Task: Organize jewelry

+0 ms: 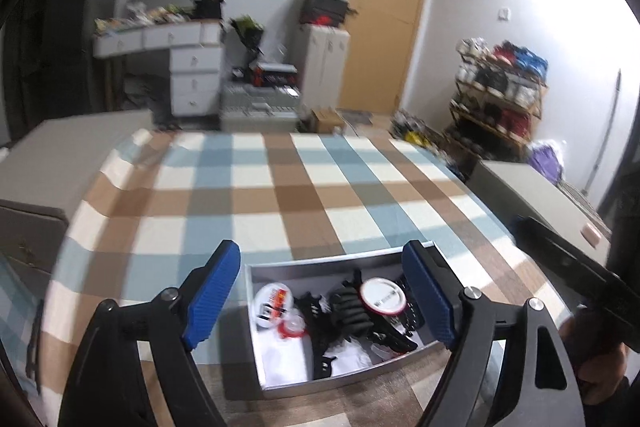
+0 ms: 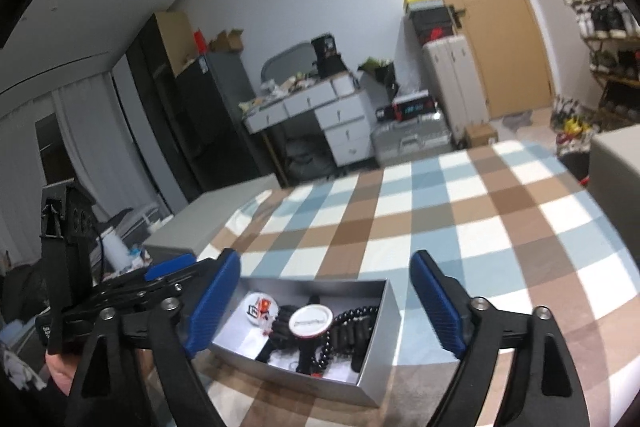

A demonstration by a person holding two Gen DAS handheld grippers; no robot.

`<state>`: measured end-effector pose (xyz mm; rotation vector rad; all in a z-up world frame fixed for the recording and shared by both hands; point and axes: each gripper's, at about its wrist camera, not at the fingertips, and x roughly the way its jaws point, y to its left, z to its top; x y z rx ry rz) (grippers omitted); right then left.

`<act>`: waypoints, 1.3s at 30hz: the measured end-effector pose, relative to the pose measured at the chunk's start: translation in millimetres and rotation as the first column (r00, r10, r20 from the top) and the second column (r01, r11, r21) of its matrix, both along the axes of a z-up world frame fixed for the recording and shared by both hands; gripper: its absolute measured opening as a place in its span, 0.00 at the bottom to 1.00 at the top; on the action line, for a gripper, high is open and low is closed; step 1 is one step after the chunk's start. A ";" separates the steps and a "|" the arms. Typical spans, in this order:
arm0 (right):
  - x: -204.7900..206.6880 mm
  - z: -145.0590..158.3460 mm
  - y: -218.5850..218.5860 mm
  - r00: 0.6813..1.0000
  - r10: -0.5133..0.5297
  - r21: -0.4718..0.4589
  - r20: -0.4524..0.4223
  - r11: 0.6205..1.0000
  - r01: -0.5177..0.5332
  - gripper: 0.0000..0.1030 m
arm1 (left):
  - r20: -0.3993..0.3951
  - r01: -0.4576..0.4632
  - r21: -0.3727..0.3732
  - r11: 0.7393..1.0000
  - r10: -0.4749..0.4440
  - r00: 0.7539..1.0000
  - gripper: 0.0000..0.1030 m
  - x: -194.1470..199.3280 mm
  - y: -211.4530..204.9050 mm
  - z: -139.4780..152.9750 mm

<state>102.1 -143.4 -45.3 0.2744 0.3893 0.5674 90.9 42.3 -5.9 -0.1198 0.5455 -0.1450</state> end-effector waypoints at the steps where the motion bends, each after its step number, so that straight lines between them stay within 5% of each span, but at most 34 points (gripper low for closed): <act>1: -4.2 3.0 0.0 1.000 -0.005 -0.002 0.016 1.000 0.005 0.97 | 0.027 -0.032 0.004 0.999 0.032 0.999 0.79 -4.2 1.6 4.0; 8: -33.8 17.8 3.4 0.990 -0.026 -0.013 0.139 1.000 0.028 1.00 | 0.199 -0.139 0.043 0.989 0.128 0.972 0.99 -34.0 1.5 21.5; 18: -70.5 18.8 8.0 0.953 -0.070 -0.048 0.294 0.995 0.088 1.00 | 0.306 -0.199 0.105 0.974 0.159 0.939 0.99 -53.9 -3.6 10.0; 36: -59.9 -26.2 18.7 0.957 -0.129 -0.206 0.258 0.961 0.185 1.00 | 0.316 -0.264 0.160 0.951 0.204 0.927 0.99 -54.0 -0.8 -25.8; 39: -49.9 -31.8 29.6 0.968 -0.110 -0.272 0.224 0.947 0.170 1.00 | 0.259 -0.240 0.148 0.960 0.196 0.946 0.99 -49.8 1.6 -27.9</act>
